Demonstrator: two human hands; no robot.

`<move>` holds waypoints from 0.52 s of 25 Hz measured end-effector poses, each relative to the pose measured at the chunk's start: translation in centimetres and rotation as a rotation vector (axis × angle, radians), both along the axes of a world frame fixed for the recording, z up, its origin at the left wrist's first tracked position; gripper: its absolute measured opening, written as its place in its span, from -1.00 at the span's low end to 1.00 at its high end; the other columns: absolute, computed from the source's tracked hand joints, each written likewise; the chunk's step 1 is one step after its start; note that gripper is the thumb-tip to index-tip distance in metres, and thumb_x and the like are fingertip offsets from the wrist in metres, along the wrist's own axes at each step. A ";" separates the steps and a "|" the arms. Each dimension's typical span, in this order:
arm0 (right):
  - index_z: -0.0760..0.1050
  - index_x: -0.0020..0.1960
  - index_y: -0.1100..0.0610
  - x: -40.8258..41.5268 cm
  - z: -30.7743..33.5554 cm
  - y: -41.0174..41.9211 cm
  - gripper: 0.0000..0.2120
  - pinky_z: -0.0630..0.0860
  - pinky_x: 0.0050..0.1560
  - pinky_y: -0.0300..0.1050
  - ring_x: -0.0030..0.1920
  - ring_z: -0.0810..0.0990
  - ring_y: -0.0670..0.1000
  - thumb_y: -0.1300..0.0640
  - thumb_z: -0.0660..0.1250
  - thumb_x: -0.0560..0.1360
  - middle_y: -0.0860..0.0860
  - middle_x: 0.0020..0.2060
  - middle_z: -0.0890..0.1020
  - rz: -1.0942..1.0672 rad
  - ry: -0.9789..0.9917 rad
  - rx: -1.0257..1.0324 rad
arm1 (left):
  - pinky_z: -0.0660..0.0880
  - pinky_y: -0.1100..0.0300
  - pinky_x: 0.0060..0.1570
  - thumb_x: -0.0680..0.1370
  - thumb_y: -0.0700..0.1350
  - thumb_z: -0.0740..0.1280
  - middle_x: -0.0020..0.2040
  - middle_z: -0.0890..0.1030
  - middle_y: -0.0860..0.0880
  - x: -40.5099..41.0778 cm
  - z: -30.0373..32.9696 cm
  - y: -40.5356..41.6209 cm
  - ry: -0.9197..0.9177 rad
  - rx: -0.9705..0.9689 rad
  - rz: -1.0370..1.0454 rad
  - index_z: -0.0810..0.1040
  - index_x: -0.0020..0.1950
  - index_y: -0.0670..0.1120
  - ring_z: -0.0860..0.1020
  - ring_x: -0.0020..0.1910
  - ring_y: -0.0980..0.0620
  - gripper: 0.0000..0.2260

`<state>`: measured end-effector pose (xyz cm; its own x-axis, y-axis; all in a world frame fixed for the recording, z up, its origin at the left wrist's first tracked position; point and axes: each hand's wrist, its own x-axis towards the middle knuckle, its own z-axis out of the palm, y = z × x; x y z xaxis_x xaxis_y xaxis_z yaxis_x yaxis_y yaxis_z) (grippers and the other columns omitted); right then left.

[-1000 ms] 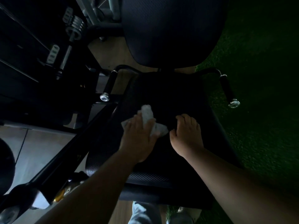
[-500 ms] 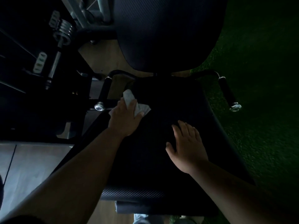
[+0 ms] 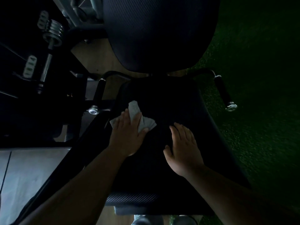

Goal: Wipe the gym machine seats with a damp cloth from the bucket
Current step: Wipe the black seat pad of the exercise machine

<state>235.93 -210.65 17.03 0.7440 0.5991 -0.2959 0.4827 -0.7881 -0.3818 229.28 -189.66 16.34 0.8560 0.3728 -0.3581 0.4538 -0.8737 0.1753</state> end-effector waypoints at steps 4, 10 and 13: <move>-0.07 0.58 0.02 0.1 -0.2 -0.4 -0.23 -0.19 0.47 -0.14 0.56 -0.13 -0.05 -0.22 0.11 0.48 -0.04 0.59 0.00 -0.061 0.105 0.100 | -0.10 -0.09 0.52 0.63 0.28 -0.04 0.60 -0.12 -0.27 1.9 0.1 -4.3 -0.035 -0.048 -0.092 -0.02 0.60 0.06 -0.08 0.59 -0.20 -0.40; 0.03 0.58 0.06 0.5 0.4 -0.1 -0.27 -0.23 0.51 -0.05 0.57 -0.06 0.04 -0.15 0.08 0.48 0.06 0.59 0.04 0.054 0.037 0.060 | -0.07 -0.02 0.51 0.59 0.32 -0.08 0.61 0.01 -0.21 -3.2 1.1 -2.4 -0.056 -0.045 -0.079 -0.03 0.61 0.10 -0.01 0.59 -0.14 -0.37; 0.07 0.57 0.07 0.4 0.6 0.2 -0.29 -0.14 0.53 0.08 0.56 0.00 0.13 -0.16 -0.02 0.47 0.11 0.59 0.07 0.139 0.015 -0.039 | -0.02 -0.15 0.52 0.63 0.25 0.02 0.59 0.03 -0.28 -1.0 0.5 -0.1 -0.020 0.029 0.102 0.01 0.61 0.04 0.02 0.58 -0.23 -0.39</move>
<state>236.31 -210.46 17.66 0.6501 0.6836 -0.3317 0.5823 -0.7287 -0.3605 228.25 -189.80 16.88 0.8198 0.4685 -0.3292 0.5376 -0.8277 0.1608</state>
